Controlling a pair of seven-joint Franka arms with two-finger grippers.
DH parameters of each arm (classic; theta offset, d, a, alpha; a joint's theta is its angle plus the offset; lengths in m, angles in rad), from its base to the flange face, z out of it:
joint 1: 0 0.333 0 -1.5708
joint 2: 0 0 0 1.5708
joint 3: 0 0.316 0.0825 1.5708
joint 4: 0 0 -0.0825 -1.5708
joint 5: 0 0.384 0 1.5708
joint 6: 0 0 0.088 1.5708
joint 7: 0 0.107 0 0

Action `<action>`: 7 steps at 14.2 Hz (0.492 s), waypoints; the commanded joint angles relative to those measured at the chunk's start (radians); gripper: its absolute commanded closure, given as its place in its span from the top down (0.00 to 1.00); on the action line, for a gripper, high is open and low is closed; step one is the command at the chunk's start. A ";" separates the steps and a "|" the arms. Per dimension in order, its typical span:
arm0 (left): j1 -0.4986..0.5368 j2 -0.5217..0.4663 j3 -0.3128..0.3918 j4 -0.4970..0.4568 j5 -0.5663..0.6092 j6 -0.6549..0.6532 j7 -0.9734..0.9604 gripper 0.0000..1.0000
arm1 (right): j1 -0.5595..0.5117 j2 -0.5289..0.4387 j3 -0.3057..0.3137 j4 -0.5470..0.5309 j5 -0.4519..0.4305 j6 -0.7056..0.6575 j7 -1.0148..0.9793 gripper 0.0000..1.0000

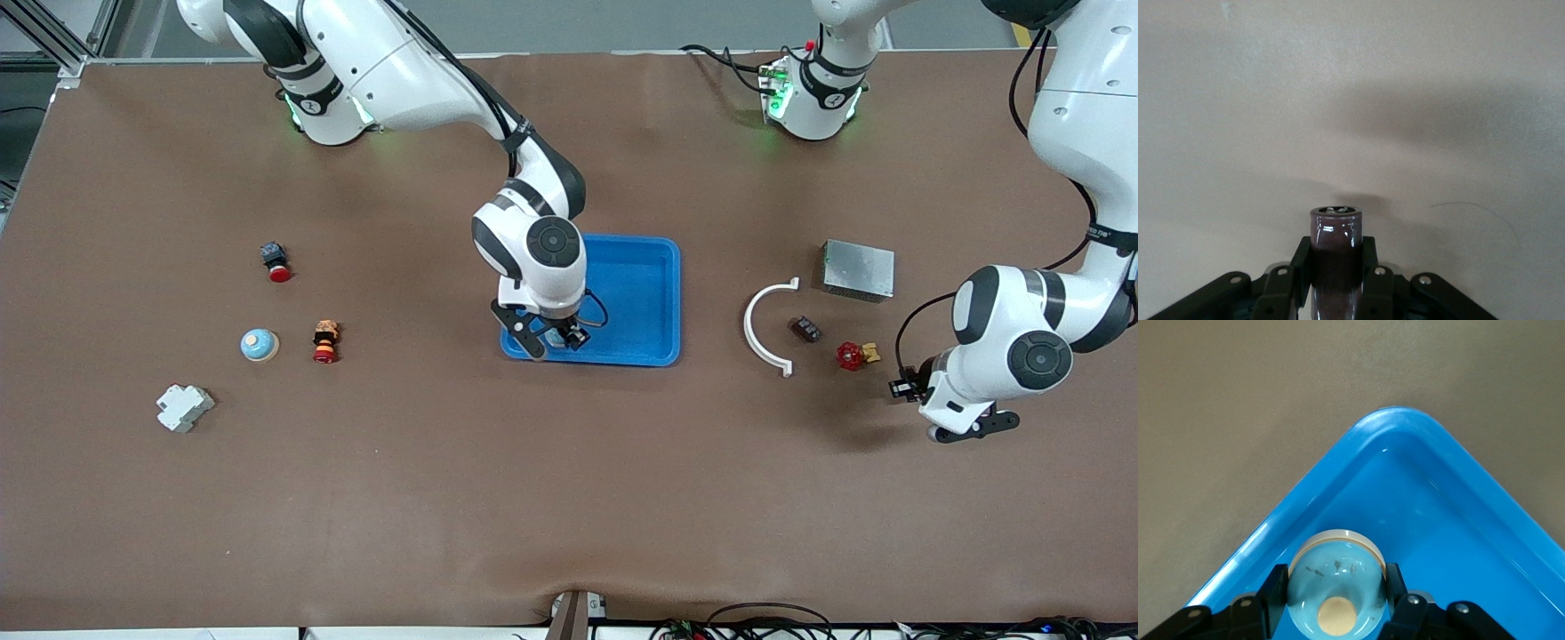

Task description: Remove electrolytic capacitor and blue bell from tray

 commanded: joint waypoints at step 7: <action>0.020 0.008 -0.005 -0.004 0.026 0.005 -0.006 1.00 | -0.105 -0.116 0.001 0.147 0.007 -0.400 -0.263 0.00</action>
